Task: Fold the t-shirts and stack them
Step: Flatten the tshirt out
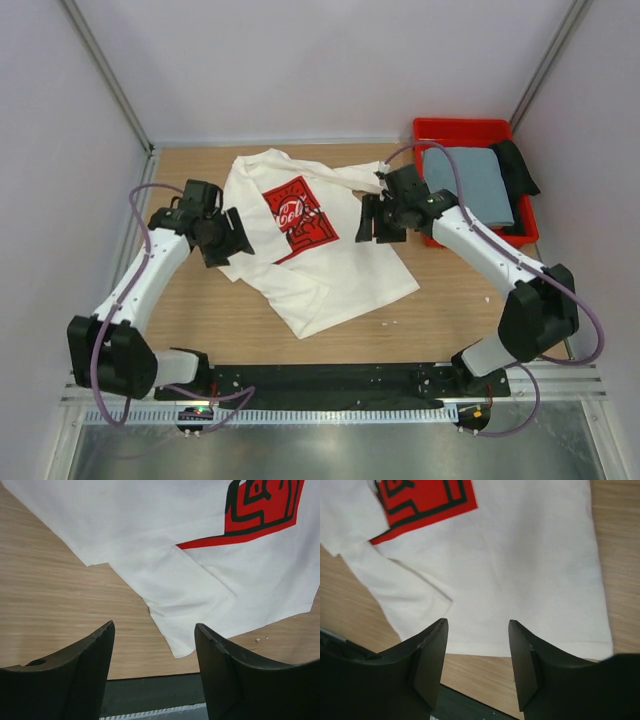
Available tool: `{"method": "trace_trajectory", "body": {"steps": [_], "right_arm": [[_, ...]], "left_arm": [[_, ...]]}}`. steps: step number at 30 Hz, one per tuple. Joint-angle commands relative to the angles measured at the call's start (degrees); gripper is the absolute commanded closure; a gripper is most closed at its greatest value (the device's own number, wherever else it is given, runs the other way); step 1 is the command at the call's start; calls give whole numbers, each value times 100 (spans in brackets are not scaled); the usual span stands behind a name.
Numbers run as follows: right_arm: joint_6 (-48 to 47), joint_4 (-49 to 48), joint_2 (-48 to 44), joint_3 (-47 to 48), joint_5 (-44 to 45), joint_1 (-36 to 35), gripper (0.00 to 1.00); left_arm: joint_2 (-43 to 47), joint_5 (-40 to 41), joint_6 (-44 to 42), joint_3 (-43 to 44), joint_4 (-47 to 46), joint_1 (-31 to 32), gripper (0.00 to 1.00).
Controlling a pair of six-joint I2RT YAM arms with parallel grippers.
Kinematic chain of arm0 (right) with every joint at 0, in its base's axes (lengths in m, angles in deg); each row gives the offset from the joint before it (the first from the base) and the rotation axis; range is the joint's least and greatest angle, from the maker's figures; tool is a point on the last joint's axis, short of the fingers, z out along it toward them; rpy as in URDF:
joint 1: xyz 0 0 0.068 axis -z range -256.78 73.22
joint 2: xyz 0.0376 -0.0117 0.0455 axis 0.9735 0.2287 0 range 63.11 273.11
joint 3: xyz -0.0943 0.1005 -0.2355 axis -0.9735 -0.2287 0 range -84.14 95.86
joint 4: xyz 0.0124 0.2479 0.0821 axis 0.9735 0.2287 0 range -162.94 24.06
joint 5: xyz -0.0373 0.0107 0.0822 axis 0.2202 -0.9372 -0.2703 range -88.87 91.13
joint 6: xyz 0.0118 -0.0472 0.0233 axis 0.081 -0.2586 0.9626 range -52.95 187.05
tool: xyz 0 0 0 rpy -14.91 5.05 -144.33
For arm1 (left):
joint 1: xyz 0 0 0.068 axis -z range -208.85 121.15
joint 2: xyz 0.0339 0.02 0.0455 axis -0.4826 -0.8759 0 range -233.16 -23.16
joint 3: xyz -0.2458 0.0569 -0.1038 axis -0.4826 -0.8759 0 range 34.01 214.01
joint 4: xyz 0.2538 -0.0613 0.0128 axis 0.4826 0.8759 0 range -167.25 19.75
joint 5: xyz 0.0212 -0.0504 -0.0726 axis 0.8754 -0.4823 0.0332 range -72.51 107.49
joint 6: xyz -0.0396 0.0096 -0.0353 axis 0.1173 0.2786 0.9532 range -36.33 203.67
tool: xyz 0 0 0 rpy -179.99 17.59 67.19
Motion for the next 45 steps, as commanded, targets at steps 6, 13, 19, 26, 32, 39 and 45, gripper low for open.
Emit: {"method": "trace_trajectory", "body": {"steps": [6, 13, 19, 26, 32, 39, 45], "right_arm": [[816, -833, 599, -723, 1254, -7, 64], [825, -1106, 1478, -574, 1968, -7, 63], [746, -1281, 2180, -161, 2311, -7, 62], [816, -1554, 3033, 497, 2724, -15, 61], [544, -1782, 4121, 1753, 3436, 11, 59], [-124, -747, 5678, 4688, 3148, 2, 56], [-476, 0, 5014, 4955, 2716, -7, 40]], "left_arm": [[-1396, -323, -59, 392, -1392, 424, 35], [-2461, 485, 28, 709, -1559, 486, 27], [-3095, 328, 800, 569, -1577, 424, 27], [-3105, -164, 1953, -274, -1928, 433, 27], [-2517, -664, 3040, -1161, -2367, 793, 28], [-1700, -1088, 3879, -1427, -3124, 1760, 32], [-311, 1078, 2070, -417, -1605, 1095, 25]]}}
